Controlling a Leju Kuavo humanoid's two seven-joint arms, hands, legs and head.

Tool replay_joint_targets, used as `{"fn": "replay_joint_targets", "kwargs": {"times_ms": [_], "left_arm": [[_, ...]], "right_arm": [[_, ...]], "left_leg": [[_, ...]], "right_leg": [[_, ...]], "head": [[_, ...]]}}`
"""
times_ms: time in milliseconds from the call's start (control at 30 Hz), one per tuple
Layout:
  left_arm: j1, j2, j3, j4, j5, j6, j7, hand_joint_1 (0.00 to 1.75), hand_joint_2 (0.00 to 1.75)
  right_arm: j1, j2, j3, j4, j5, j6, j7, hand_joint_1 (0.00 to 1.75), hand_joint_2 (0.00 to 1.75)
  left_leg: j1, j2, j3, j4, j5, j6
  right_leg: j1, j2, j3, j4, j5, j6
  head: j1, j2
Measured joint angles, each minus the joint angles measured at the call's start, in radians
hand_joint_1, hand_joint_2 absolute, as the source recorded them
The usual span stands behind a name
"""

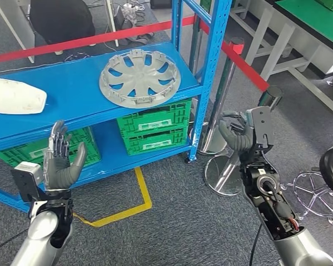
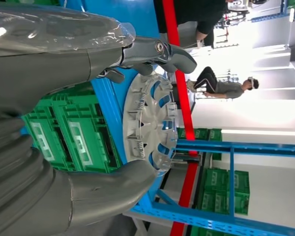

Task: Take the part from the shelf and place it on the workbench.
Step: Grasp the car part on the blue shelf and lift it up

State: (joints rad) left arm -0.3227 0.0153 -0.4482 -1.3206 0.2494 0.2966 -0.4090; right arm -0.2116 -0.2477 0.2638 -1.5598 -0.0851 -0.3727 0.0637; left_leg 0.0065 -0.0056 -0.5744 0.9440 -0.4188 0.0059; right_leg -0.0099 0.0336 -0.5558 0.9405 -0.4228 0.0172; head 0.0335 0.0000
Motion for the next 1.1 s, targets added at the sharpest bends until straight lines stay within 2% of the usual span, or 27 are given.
{"fn": "replay_joint_targets", "kwargs": {"times_ms": [367,633,833,1100], "left_arm": [[0.003,0.001,-0.001,0.017,0.027,0.038,-0.009,0.00,1.75],[0.026,0.015,-0.001,0.017,0.048,0.038,-0.010,0.00,1.75],[0.039,0.026,0.004,0.017,0.058,0.041,-0.006,0.00,1.75],[0.043,0.031,0.006,0.004,0.040,0.050,0.033,0.00,1.75]], "right_arm": [[-0.022,0.000,-0.001,0.038,-0.010,0.036,-0.045,1.75,1.75],[-0.050,0.000,-0.002,0.057,0.012,0.040,-0.026,1.75,1.75],[-0.058,0.000,-0.001,0.058,0.034,0.031,0.023,1.75,1.75],[-0.059,0.000,0.011,0.057,0.054,0.041,0.029,1.75,1.75]], "left_leg": [[0.000,0.000,0.000,0.000,0.000,0.000],[0.000,0.000,0.000,0.000,0.000,0.000],[0.000,0.000,0.000,0.000,0.000,0.000],[0.000,-0.001,0.000,0.000,0.000,0.000]], "right_leg": [[0.000,0.000,0.000,0.000,0.000,0.000],[0.000,-0.001,0.000,0.000,0.000,0.000],[0.000,-0.001,0.000,0.000,0.000,0.000],[0.000,-0.001,0.001,0.000,0.000,0.000]], "head": [[0.000,0.000],[0.000,0.000],[0.000,0.000],[0.000,0.000]]}}
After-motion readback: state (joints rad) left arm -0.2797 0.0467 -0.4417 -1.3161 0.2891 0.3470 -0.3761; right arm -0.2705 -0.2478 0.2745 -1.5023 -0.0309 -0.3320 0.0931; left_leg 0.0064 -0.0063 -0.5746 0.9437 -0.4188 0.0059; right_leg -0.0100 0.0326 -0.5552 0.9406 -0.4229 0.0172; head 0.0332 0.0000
